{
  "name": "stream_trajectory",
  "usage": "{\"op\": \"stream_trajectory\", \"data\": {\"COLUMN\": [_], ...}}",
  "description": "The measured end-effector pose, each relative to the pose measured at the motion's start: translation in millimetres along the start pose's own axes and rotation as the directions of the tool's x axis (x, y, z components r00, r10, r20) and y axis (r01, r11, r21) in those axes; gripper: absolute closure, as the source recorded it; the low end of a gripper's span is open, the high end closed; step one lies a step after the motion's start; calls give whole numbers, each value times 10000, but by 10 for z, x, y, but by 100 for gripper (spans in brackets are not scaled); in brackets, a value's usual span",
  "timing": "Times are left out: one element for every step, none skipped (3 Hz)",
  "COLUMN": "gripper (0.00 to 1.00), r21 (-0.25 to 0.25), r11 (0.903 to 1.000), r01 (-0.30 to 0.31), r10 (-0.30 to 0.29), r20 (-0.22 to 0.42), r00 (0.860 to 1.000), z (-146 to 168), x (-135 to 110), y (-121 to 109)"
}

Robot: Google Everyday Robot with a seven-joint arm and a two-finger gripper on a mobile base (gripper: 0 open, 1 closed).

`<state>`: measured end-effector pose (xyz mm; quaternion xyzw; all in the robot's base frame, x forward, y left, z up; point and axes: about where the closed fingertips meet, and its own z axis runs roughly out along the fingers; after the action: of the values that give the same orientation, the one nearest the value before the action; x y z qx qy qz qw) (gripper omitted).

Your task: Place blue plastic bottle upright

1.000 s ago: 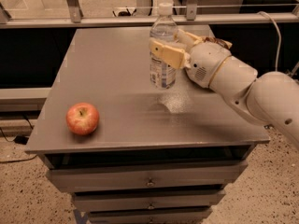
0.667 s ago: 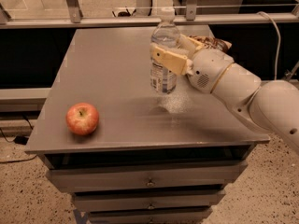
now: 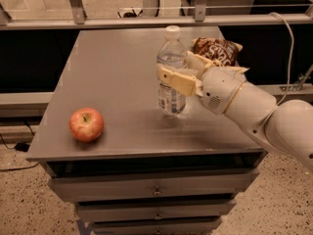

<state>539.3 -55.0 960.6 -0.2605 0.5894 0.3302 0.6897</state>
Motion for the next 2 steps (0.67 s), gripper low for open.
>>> {"op": "stream_trajectory", "data": {"gripper": [100, 100], "r21": [-102, -143], "r11": [9998, 9988], "r01": [158, 474], "r10": [-158, -469], "r20": [12, 287], "r00": [9999, 9985], "z": [-60, -106], "x": [114, 211], "y": [94, 165]}}
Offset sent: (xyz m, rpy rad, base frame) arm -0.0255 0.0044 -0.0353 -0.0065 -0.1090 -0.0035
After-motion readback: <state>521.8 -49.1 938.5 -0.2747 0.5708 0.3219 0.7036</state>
